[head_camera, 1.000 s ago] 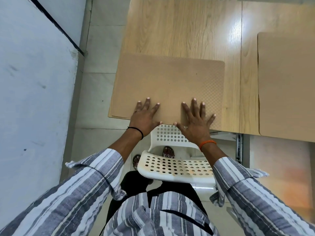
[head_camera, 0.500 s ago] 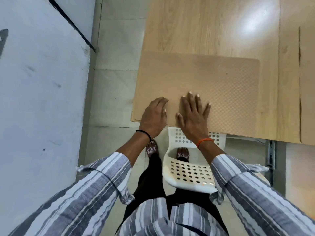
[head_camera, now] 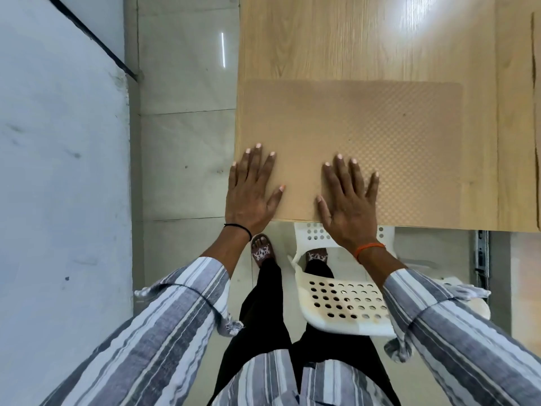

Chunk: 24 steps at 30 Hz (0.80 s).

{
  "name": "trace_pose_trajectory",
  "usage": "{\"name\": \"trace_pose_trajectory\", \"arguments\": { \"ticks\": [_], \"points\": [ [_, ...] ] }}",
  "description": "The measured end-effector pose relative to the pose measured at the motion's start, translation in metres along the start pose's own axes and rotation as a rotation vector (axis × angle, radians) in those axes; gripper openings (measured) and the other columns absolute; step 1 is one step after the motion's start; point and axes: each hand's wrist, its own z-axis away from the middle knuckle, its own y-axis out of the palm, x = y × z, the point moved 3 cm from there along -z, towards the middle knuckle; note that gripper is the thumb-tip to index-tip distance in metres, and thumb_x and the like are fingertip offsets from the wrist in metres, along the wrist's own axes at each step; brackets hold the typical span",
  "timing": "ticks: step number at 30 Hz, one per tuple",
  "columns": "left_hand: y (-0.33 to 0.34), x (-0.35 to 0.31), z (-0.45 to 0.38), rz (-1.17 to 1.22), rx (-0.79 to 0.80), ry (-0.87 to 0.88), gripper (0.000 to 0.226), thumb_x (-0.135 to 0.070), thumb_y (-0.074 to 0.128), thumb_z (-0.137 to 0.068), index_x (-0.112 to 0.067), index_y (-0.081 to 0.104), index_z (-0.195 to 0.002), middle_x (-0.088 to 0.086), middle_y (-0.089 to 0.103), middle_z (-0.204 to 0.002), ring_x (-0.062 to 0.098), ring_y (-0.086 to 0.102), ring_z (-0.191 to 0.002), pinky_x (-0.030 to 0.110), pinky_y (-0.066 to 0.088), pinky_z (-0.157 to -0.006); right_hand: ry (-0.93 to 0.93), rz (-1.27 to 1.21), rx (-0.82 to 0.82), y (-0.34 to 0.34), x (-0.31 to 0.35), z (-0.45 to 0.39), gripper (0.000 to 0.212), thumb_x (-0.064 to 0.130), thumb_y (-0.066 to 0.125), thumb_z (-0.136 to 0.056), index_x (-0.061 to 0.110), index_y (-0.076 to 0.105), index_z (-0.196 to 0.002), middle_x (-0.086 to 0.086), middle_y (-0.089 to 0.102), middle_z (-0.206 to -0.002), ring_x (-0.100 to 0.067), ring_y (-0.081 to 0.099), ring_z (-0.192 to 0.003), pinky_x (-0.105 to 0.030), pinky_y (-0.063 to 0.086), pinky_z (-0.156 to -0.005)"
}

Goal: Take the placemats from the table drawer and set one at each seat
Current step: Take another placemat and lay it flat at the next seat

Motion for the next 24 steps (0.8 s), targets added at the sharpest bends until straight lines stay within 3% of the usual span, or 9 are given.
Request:
{"name": "trace_pose_trajectory", "arguments": {
  "ticks": [4, 6, 8, 11, 13, 16, 19, 22, 24],
  "points": [
    [-0.004, 0.006, 0.000, -0.028, -0.006, -0.011, 0.066, -0.053, 0.033, -0.097, -0.029, 0.012, -0.156, -0.003, 0.005, -0.164, 0.017, 0.004, -0.151, 0.046, 0.008, -0.120, -0.002, -0.016, -0.013, -0.003, 0.001, -0.002, 0.067, 0.050, 0.034, -0.098, 0.022, 0.018, -0.157, 0.000, 0.008, -0.166, -0.024, 0.004, -0.153, -0.062, 0.006, -0.118],
    [-0.010, 0.004, -0.003, -0.068, -0.032, -0.004, 0.063, -0.052, 0.037, -0.096, -0.026, 0.025, -0.152, 0.001, 0.019, -0.161, 0.021, 0.018, -0.148, 0.044, 0.015, -0.116, 0.005, -0.021, -0.032, -0.003, 0.001, 0.000, 0.067, 0.050, 0.036, -0.097, 0.022, 0.021, -0.156, 0.000, 0.011, -0.165, -0.023, 0.007, -0.153, -0.061, 0.007, -0.118],
    [-0.022, 0.001, -0.019, -0.094, -0.068, 0.018, 0.052, -0.047, 0.045, -0.092, -0.020, 0.045, -0.137, 0.006, 0.041, -0.145, 0.026, 0.038, -0.132, 0.043, 0.025, -0.107, 0.025, -0.059, -0.069, -0.005, 0.002, -0.001, 0.064, 0.051, 0.042, -0.093, 0.023, 0.034, -0.151, 0.002, 0.023, -0.162, -0.024, 0.020, -0.150, -0.059, 0.013, -0.117],
    [-0.042, -0.009, -0.065, 0.009, -0.151, 0.074, 0.035, -0.032, 0.056, -0.087, -0.010, 0.058, -0.115, 0.013, 0.053, -0.126, 0.031, 0.051, -0.117, 0.043, 0.038, -0.097, 0.065, -0.108, -0.152, -0.016, -0.002, -0.027, 0.047, 0.049, 0.051, -0.086, 0.021, 0.058, -0.122, -0.001, 0.053, -0.133, -0.028, 0.050, -0.114, -0.048, 0.035, -0.095],
    [-0.046, -0.018, -0.086, 0.089, -0.127, 0.080, 0.044, -0.027, 0.057, -0.088, -0.007, 0.054, -0.127, 0.015, 0.046, -0.141, 0.031, 0.042, -0.133, 0.043, 0.036, -0.106, 0.086, -0.051, -0.201, -0.021, -0.003, -0.039, 0.038, 0.047, 0.049, -0.083, 0.016, 0.058, -0.103, -0.007, 0.056, -0.108, -0.030, 0.050, -0.090, -0.042, 0.036, -0.080],
    [-0.034, -0.023, -0.101, 0.069, -0.040, 0.059, 0.065, -0.037, 0.049, -0.094, -0.009, 0.029, -0.150, 0.010, 0.014, -0.162, 0.026, 0.012, -0.150, 0.041, 0.014, -0.120, 0.098, -0.005, -0.217, -0.022, 0.001, -0.037, 0.031, 0.042, 0.047, -0.084, 0.012, 0.053, -0.092, -0.010, 0.052, -0.097, -0.029, 0.046, -0.082, -0.041, 0.034, -0.077],
    [-0.018, -0.014, -0.127, 0.027, 0.020, 0.050, 0.070, -0.048, 0.033, -0.098, -0.015, 0.011, -0.155, 0.006, 0.000, -0.164, 0.022, 0.000, -0.151, 0.045, 0.007, -0.122, 0.121, -0.017, -0.187, -0.016, -0.001, -0.056, 0.028, 0.040, 0.047, -0.086, 0.013, 0.052, -0.091, -0.010, 0.052, -0.097, -0.029, 0.046, -0.083, -0.042, 0.033, -0.080],
    [-0.013, -0.013, -0.143, 0.002, 0.002, 0.042, 0.071, -0.051, 0.027, -0.098, -0.017, 0.008, -0.156, 0.004, 0.001, -0.164, 0.021, 0.000, -0.152, 0.045, 0.005, -0.122, 0.198, -0.126, -0.148, -0.020, -0.005, -0.088, 0.031, 0.043, 0.045, -0.087, 0.014, 0.054, -0.095, -0.008, 0.052, -0.102, -0.029, 0.048, -0.088, -0.043, 0.034, -0.082],
    [-0.013, -0.015, -0.135, -0.016, -0.030, 0.055, 0.071, -0.052, 0.028, -0.097, -0.019, 0.008, -0.156, 0.003, 0.002, -0.164, 0.022, 0.001, -0.152, 0.046, 0.006, -0.122, 0.154, -0.224, -0.155, -0.024, 0.003, -0.096, 0.034, 0.042, 0.046, -0.089, 0.016, 0.056, -0.108, -0.007, 0.052, -0.116, -0.028, 0.049, -0.102, -0.043, 0.034, -0.091]
  ]
}}
